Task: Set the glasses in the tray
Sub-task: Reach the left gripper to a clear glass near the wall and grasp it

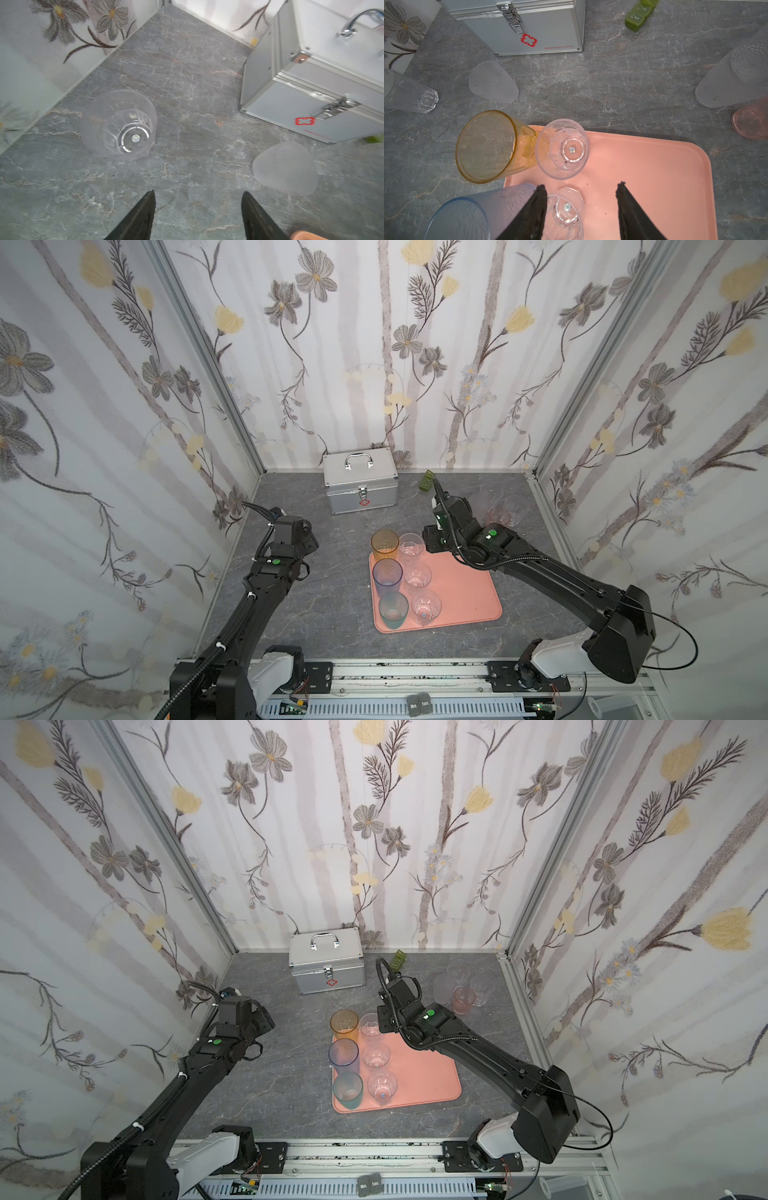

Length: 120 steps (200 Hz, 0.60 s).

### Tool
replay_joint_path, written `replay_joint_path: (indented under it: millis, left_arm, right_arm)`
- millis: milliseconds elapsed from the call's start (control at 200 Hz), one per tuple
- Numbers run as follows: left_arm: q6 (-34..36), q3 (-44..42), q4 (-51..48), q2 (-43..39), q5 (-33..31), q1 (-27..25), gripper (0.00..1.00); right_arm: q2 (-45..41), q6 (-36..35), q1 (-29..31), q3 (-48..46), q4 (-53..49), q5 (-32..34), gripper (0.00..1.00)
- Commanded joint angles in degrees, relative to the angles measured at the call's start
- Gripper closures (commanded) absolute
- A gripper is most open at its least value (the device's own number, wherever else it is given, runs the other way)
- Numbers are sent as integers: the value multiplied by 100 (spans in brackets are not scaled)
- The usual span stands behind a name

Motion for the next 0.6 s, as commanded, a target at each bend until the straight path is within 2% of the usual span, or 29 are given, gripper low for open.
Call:
replay_joint_path:
  millis: [0, 125, 285, 595]
  left_arm:
    - [515, 183, -88, 446, 0, 306, 38]
    - [930, 406, -80, 1005, -446, 385, 42]
    - [1187, 606, -88, 1600, -595, 546, 45]
    - [1530, 1002, -88, 1934, -836, 585, 48]
  right_arm:
    - [28, -275, -76, 30, 326, 151, 45]
    - [192, -337, -118, 28, 359, 11, 45]
    - [208, -374, -157, -25, 387, -111, 46]
    - [108, -304, -164, -266, 501, -235, 46]
